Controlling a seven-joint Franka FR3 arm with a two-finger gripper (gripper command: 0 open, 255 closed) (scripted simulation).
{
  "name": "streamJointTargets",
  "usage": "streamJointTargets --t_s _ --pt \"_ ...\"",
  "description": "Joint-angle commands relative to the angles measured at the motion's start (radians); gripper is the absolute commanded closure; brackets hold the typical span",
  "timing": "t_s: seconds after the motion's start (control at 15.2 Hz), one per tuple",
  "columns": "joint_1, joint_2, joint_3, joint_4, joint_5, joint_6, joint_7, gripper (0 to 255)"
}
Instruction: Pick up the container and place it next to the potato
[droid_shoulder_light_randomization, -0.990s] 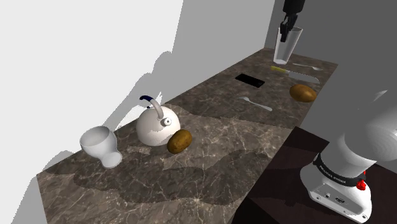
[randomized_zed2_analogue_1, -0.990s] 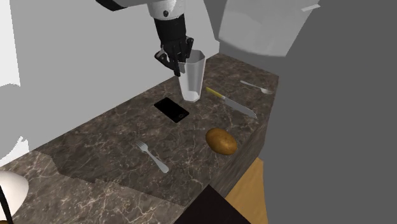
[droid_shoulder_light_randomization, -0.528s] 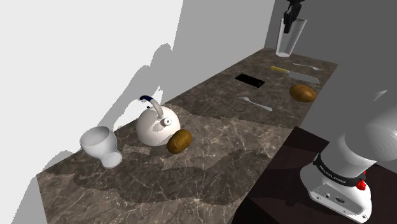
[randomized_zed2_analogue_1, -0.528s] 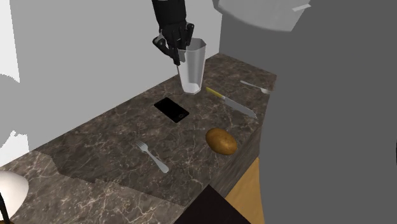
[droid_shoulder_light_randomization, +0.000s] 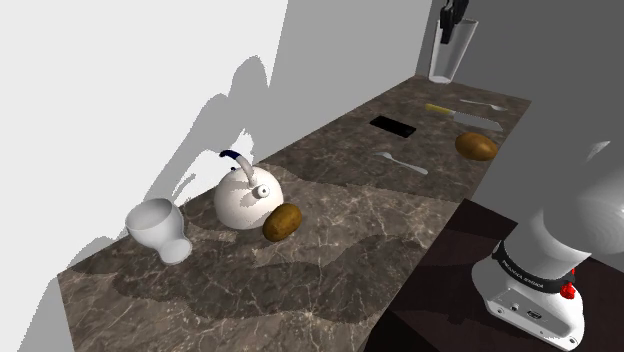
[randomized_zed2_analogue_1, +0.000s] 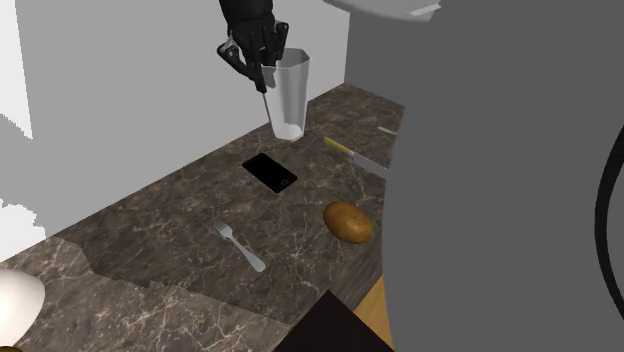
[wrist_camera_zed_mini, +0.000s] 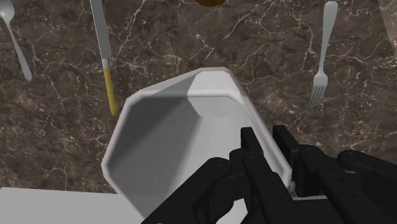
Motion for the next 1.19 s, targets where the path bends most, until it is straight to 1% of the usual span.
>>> streamJointTargets --t_s 0.0,0.33,0.59,1.12 --pt "0.016 -0.009 0.03 -0.003 0.0 -0.012 0.046 255" --pt "0.062 -0.014 0.11 -0.013 0.01 -0.026 0.169 255" --pt "0.099 0.001 0.169 -0.001 0.024 -0.038 0.262 255" --pt "0.175 0.08 0.275 0.081 0.057 -0.066 0.436 255"
